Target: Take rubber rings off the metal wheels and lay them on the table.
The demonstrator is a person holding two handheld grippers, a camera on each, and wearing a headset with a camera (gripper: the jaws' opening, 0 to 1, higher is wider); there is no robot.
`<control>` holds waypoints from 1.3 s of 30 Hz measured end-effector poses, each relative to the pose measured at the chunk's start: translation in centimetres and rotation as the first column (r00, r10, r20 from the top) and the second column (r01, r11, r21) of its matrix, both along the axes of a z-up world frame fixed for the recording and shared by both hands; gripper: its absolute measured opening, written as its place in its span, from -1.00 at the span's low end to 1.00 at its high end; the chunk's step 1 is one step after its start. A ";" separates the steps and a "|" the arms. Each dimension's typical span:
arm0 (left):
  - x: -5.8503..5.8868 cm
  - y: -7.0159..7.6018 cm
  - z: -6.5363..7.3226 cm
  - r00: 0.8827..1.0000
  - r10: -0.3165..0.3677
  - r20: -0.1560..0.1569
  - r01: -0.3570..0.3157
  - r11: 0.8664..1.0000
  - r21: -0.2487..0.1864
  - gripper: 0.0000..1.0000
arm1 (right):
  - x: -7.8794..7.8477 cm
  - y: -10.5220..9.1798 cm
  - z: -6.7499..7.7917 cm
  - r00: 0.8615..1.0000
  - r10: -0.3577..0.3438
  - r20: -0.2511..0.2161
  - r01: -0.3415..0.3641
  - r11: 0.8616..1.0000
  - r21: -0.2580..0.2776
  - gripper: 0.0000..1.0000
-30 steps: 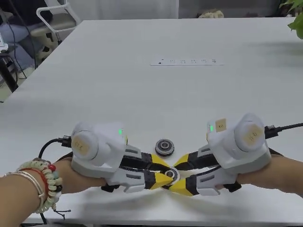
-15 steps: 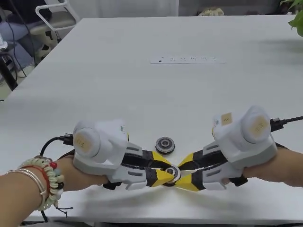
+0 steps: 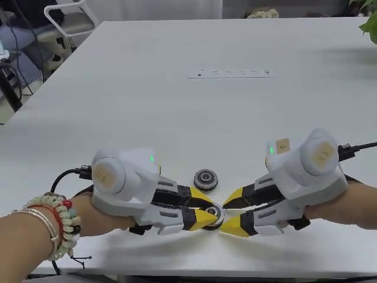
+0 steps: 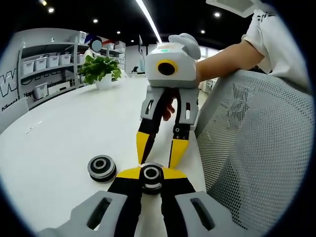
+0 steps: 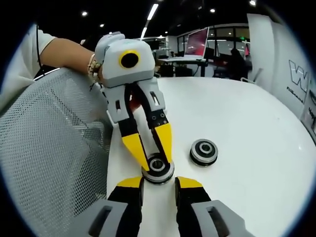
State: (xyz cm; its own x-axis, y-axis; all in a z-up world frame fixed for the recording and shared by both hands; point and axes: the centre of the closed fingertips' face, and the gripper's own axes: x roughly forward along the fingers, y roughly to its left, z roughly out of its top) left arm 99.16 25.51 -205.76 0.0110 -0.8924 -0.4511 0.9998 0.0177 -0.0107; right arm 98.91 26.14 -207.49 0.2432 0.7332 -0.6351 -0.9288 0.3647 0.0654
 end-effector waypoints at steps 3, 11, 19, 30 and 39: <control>0.0 0.0 0.0 1.000 0.001 -0.002 -0.001 1.000 -0.002 -0.83 | -0.1 1.4 0.3 1.000 0.000 -0.003 0.000 0.999 0.033 -0.43; 0.0 0.0 0.0 1.000 0.004 -0.007 -0.004 1.000 -0.004 -0.83 | -0.1 0.8 0.2 0.998 0.047 0.050 -0.045 0.999 -0.031 -0.50; 0.1 0.0 -0.1 1.000 0.012 -0.007 -0.012 1.000 -0.004 -0.83 | -0.2 0.0 0.0 0.999 0.039 0.005 -0.038 0.999 -0.036 -0.58; 0.1 -0.1 -0.1 1.000 0.010 -0.011 -0.010 1.000 -0.004 -0.83 | -0.6 -0.7 0.1 0.999 0.033 -0.040 -0.035 0.999 -0.029 -0.76; 0.0 -0.1 -0.1 1.000 0.013 -0.011 -0.013 1.000 -0.006 -0.83 | -0.4 -1.0 -0.1 0.999 0.037 -0.020 -0.038 0.998 -0.054 -0.98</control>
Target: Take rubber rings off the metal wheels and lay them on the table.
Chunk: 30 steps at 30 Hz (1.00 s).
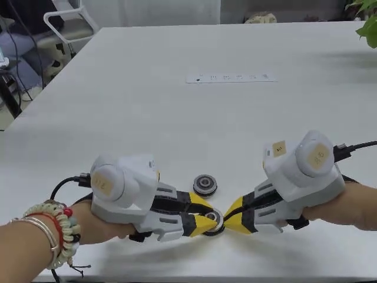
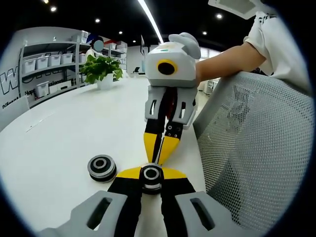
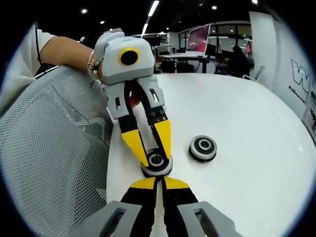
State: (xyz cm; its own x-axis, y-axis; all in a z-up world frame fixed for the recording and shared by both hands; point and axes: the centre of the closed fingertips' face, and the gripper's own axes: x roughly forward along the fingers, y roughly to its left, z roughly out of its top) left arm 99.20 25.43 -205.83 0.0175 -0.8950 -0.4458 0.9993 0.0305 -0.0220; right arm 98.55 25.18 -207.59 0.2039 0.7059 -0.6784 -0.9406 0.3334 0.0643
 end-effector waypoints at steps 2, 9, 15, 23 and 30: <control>0.0 0.0 0.0 1.000 0.000 0.000 0.000 1.000 0.000 -0.83 | 0.0 0.0 0.0 1.000 -0.002 0.000 0.002 1.000 -0.003 -0.98; 0.0 0.0 0.0 1.000 0.003 -0.002 -0.003 1.000 -0.002 -0.83 | 0.1 -0.1 -0.2 0.980 -0.132 -0.152 0.144 0.987 0.070 -0.98; 0.0 0.0 0.0 1.000 0.005 -0.003 -0.005 1.000 -0.004 -0.83 | 0.3 -0.2 -0.3 0.959 -0.180 -0.218 0.208 0.972 0.113 -0.89; 0.5 0.1 0.1 1.000 0.029 -0.002 -0.029 1.000 -0.007 -0.88 | 0.3 0.8 -0.6 0.984 -0.116 -0.134 0.129 0.988 0.090 -0.88; 0.6 0.2 0.1 0.999 0.033 -0.005 -0.033 0.999 -0.005 -0.88 | -0.2 1.1 -0.3 0.979 -0.110 -0.169 0.130 0.985 0.111 -0.87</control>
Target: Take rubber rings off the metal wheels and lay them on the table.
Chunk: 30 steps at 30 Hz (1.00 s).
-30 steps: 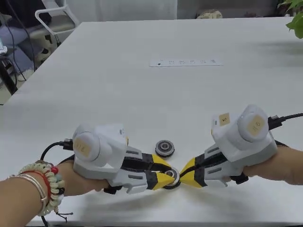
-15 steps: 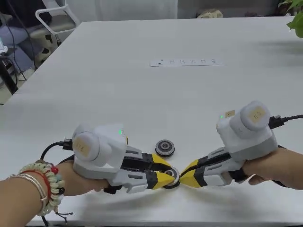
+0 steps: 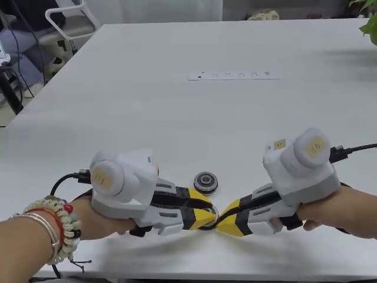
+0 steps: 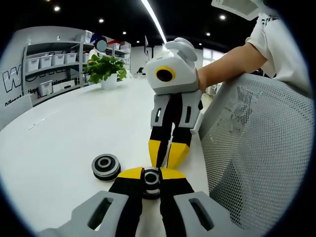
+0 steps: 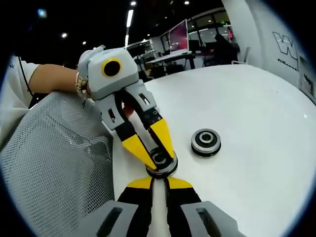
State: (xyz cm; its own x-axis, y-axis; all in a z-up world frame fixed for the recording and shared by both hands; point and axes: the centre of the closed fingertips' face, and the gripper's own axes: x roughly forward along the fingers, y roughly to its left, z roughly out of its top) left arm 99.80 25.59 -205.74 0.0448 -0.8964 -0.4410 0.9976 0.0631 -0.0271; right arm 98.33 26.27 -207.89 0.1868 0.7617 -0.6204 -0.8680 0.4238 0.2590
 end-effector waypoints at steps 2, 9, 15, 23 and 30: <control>-0.1 0.0 0.0 1.000 -0.002 -0.009 0.002 1.000 -0.001 -0.86 | 0.0 0.0 0.0 1.000 -0.001 -0.002 0.001 1.000 -0.001 -0.87; -0.5 0.0 0.0 0.999 -0.039 0.003 0.038 0.999 0.016 -0.75 | 0.0 -0.2 0.0 1.000 0.006 0.020 -0.005 1.000 -0.022 -0.81; -0.2 0.5 0.1 0.999 -0.030 -0.031 0.032 0.998 0.047 -0.75 | 0.1 -0.1 -0.1 0.999 0.013 0.032 -0.012 0.999 -0.031 -0.83; -0.2 1.1 0.0 0.999 -0.051 -0.016 0.052 0.995 0.085 -0.75 | 0.2 0.0 0.2 0.999 0.017 0.046 -0.016 1.000 -0.021 -0.83; 0.0 1.3 -0.2 0.998 -0.062 0.024 0.059 0.993 0.103 -0.84 | 0.5 0.3 0.4 0.996 0.024 0.081 -0.023 1.000 -0.018 -0.73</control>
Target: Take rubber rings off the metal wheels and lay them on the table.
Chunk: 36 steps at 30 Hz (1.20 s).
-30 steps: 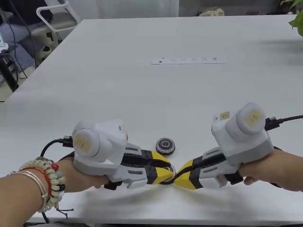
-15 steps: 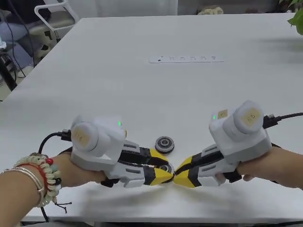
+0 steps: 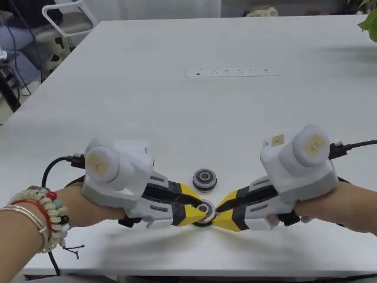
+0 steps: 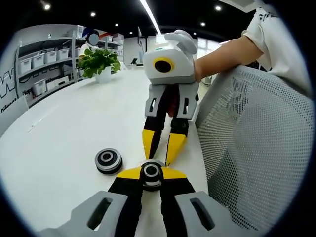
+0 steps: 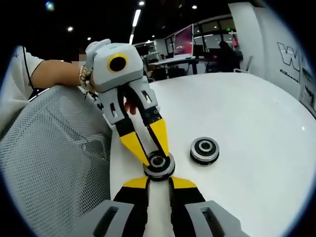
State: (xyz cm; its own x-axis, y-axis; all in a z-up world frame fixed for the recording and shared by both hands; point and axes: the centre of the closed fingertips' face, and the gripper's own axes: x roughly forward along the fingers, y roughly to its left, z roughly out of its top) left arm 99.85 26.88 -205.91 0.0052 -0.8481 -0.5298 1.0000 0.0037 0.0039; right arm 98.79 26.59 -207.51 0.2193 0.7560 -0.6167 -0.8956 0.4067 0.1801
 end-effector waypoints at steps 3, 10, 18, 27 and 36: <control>0.1 -0.2 0.0 1.000 0.004 0.003 -0.004 1.000 0.001 -0.84 | 0.2 0.3 0.0 0.999 0.008 0.036 -0.008 1.000 -0.005 -0.63; 0.2 -0.2 0.0 1.000 0.010 0.002 -0.010 1.000 -0.005 -0.84 | 0.3 0.3 -0.1 0.996 0.043 0.079 -0.041 0.999 -0.032 -0.68; 0.2 -0.2 0.0 1.000 0.012 0.001 -0.012 1.000 -0.011 -0.85 | 0.2 -0.2 -0.2 0.993 0.070 0.096 -0.063 0.996 -0.069 -0.85; 0.2 -0.2 0.1 1.000 0.020 -0.003 -0.020 1.000 -0.016 -0.84 | 0.4 -0.5 -0.3 0.996 0.046 0.081 -0.039 0.996 -0.081 -1.00; 0.2 -0.4 0.1 1.000 0.025 0.006 -0.024 1.000 -0.017 -0.85 | 1.5 -1.3 0.3 0.974 -0.179 -0.139 0.183 0.983 0.018 -1.00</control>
